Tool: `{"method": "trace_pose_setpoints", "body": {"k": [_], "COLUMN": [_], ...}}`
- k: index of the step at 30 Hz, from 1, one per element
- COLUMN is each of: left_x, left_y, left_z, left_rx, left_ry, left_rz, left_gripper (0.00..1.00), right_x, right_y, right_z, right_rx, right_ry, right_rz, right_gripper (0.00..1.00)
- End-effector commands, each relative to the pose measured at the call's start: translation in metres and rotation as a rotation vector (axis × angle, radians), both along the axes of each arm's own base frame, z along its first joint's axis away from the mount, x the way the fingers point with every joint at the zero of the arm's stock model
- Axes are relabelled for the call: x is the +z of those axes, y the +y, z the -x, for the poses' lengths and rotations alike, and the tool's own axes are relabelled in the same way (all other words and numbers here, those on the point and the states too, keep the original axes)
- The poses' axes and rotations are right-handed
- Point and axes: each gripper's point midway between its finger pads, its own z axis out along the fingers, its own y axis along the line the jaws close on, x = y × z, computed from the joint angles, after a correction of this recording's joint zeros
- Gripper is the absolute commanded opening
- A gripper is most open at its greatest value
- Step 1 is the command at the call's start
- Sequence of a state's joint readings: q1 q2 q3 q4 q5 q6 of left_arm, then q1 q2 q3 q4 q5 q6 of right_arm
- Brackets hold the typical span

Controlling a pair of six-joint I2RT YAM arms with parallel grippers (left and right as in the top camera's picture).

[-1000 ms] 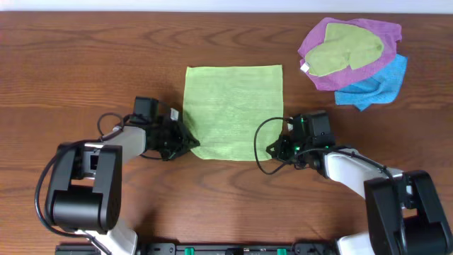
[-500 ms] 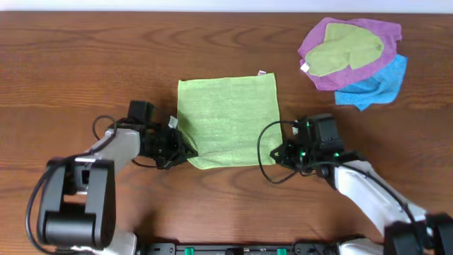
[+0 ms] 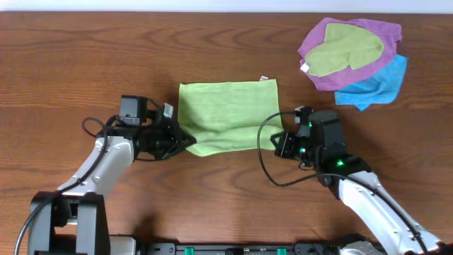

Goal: Fold the cloth

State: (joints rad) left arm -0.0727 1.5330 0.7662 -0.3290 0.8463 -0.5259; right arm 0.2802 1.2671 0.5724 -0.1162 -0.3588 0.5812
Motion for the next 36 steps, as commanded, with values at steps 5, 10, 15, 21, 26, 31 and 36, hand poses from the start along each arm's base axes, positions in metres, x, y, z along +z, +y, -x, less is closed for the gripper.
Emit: {"method": "trace_pose_setpoints", "body": {"k": [5, 10, 15, 21, 26, 31, 36], "left_x": [0.003, 0.005, 0.0, -0.009, -0.018, -0.021, -0.03], "left_y": [0.015, 0.02, 0.021, 0.021, 0.026, 0.031, 0.031], "left_z": [-0.036, -0.059, -0.077, -0.1, -0.112, -0.132, -0.153], "left_rx": [0.112, 0.164, 0.205, 0.244, 0.289, 0.343, 0.352], "left_ry": [-0.115, -0.189, -0.218, -0.267, -0.283, -0.326, -0.335], "left_rz": [-0.07, -0.09, -0.08, -0.057, -0.073, -0.074, -0.083], "left_gripper": [0.06, 0.06, 0.06, 0.06, 0.06, 0.06, 0.06], "right_x": [0.01, 0.002, -0.006, -0.014, -0.021, -0.024, -0.032], "right_y": [-0.011, -0.008, -0.008, -0.014, -0.012, -0.013, -0.014], "right_z": [-0.029, -0.043, -0.055, -0.073, -0.09, -0.114, -0.129], "right_rx": [-0.084, -0.086, -0.102, -0.141, -0.113, -0.106, -0.107], "right_ry": [-0.129, -0.155, -0.182, -0.218, -0.232, -0.255, -0.251], "right_rz": [0.056, 0.054, 0.068, 0.107, 0.163, 0.216, 0.243], "right_gripper": [0.01, 0.01, 0.01, 0.01, 0.01, 0.01, 0.01]}}
